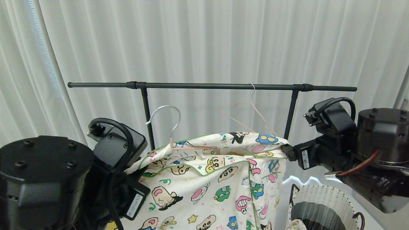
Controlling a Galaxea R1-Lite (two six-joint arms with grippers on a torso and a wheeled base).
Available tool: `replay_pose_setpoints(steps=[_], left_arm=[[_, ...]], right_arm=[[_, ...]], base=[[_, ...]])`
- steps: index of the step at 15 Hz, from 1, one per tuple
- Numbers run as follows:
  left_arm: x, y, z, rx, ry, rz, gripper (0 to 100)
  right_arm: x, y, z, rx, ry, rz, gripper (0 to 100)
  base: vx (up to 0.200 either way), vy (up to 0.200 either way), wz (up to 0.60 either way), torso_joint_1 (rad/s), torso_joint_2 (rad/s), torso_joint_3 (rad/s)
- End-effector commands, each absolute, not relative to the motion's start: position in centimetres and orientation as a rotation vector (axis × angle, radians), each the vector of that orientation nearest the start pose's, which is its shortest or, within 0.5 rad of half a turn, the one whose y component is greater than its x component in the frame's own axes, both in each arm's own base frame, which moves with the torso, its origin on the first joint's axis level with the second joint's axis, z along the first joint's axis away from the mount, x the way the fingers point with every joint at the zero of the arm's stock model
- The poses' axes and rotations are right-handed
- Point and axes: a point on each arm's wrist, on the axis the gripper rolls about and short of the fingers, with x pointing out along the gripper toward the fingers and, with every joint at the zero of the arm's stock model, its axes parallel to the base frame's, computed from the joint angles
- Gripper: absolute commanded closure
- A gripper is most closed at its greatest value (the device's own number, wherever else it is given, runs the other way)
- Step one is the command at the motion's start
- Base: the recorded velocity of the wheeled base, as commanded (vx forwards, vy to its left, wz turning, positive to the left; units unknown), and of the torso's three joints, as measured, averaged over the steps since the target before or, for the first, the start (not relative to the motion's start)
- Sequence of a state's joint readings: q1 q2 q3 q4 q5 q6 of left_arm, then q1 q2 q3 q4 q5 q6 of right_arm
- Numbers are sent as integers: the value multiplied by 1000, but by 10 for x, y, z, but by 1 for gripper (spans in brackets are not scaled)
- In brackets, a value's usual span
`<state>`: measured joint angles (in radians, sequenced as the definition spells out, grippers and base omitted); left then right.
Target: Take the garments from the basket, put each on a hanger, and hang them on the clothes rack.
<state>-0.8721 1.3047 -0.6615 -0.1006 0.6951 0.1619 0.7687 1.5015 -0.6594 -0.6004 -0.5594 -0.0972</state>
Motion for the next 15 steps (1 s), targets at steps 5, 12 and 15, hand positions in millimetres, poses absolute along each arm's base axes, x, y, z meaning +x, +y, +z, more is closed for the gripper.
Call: replay_pose_setpoints(steps=[5,12,15], left_arm=[[131,-143,197,514,335,-234,100],[131,-146,200,506,325,-240,100],[132,-147,199,509,328,-239,100]], right_arm=[[157,159,188,-278,183,306,0],[130,173,182,-296,184,596,0],[128,192,184,-361,154,696,0]], base=[[0,0,0,0,0,0],[0,0,0,0,0,0],[0,0,0,0,0,0]])
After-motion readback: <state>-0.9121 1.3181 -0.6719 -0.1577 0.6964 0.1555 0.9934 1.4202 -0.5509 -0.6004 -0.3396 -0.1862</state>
